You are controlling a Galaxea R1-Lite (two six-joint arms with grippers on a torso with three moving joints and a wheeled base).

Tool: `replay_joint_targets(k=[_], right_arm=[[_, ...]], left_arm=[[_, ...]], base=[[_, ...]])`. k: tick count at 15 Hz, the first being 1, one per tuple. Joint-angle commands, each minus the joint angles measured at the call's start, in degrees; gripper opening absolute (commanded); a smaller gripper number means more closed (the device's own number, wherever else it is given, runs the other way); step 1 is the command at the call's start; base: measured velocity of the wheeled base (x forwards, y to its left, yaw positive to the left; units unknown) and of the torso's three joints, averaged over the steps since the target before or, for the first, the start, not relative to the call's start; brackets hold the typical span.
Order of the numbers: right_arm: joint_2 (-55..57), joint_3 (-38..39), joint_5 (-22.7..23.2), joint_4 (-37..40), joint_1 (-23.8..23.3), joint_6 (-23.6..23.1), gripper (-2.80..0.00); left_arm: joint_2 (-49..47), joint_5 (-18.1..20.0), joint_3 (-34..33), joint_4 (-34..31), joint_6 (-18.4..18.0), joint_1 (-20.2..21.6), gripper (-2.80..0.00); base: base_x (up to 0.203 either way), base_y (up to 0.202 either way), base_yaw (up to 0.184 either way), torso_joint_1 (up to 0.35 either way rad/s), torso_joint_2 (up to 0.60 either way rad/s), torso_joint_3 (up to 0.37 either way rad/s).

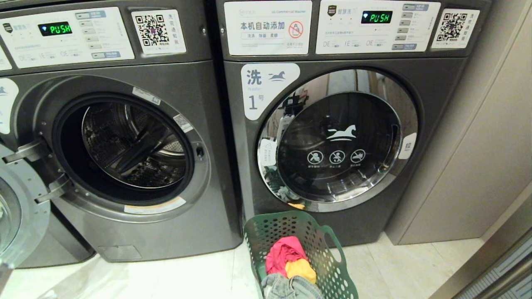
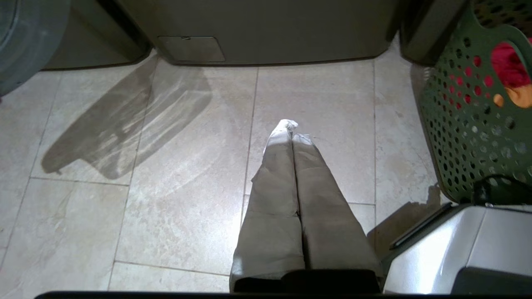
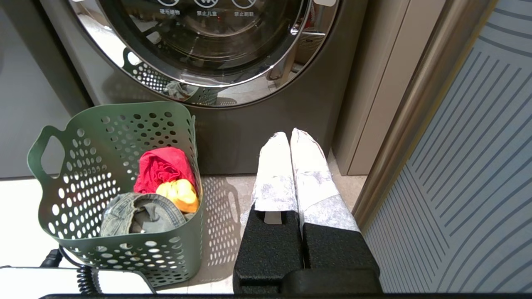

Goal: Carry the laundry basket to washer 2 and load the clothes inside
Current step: Open the lid of the washing machine, then place the clothes into the washing machine

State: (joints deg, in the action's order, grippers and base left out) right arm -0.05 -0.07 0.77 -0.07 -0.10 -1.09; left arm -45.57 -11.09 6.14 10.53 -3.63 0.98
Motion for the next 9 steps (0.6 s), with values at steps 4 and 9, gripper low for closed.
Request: replay_joint_targets(k=[4, 9], right_arm=[[0.0, 0.0, 0.0, 0.0, 0.0, 0.2, -2.8], [0.0, 0.0, 0.0, 0.0, 0.0, 0.2, -2.8]], left_arm=[[38.6, 9.2, -4.5, -12.9, -2.2, -0.7, -2.8], [45.5, 12.8, -6.1, -11.1, -1.6, -0.7, -2.8]], base=[[0.0, 0.0, 0.0, 0.0, 0.0, 0.0], [0.0, 0.0, 0.0, 0.0, 0.0, 0.0]])
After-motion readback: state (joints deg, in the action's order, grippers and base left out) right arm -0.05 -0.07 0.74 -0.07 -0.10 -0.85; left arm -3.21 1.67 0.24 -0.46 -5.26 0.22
